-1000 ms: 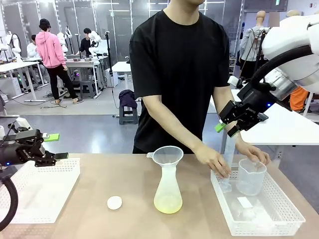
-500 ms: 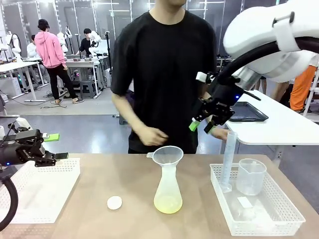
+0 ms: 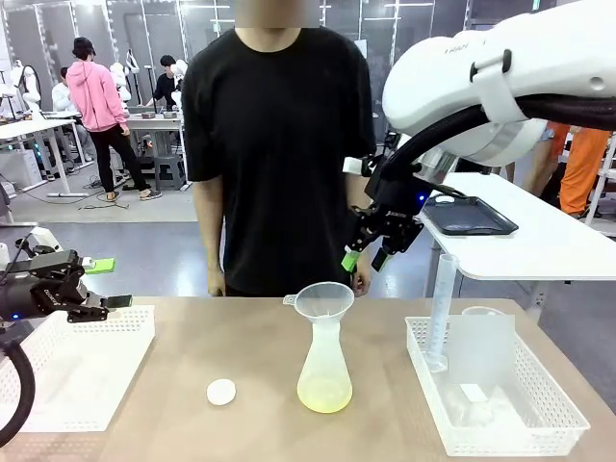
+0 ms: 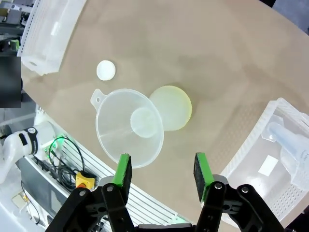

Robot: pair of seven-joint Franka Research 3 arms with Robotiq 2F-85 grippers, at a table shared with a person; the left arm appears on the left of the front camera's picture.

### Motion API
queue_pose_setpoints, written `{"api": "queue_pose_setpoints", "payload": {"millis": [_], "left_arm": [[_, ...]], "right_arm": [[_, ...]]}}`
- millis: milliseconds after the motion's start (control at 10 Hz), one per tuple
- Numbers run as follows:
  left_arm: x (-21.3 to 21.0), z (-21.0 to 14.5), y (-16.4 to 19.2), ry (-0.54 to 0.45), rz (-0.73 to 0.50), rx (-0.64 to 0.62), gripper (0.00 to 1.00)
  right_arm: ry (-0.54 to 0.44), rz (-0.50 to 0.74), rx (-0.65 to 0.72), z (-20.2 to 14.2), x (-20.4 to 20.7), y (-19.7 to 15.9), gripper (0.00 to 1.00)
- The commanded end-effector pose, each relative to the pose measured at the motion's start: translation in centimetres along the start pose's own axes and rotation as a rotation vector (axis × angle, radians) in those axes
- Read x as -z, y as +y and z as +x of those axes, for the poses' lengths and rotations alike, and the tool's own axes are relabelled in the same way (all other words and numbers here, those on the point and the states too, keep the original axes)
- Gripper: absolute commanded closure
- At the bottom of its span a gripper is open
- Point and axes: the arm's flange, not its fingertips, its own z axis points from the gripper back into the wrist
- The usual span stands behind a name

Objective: Prepare the solutions needed for the experiment.
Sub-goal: Once the solution is in the Big flask , pick up the Plastic Funnel and place it back into the right Organizing basket.

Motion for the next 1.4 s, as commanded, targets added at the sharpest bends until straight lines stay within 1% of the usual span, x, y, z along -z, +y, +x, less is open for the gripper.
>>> {"api": "queue_pose_setpoints", "payload": {"millis": [0,500,800,1100,1300], "left_arm": [[0.0,0.1,0.0,0.004,0.01,0.004,0.0],[0.0,0.1,0.0,0.004,0.01,0.004,0.0],[0.0,0.1,0.0,0.004,0.01,0.004,0.0],[0.0,0.1,0.0,0.004,0.01,0.004,0.0],[0.0,0.1,0.0,0.004,0.01,0.004,0.0]], "right_arm": [[0.023,-0.041,0.029,0.4,0.5,1.1,0.34],[0.057,-0.042,0.031,0.1,3.7,2.0,0.34],[0.09,-0.044,0.05,0.1,5.4,1.8,0.34],[0.091,-0.051,0.073,0.5,6.5,1.5,0.34],[0.079,-0.063,0.087,0.5,6.6,1.4,0.5]]}}
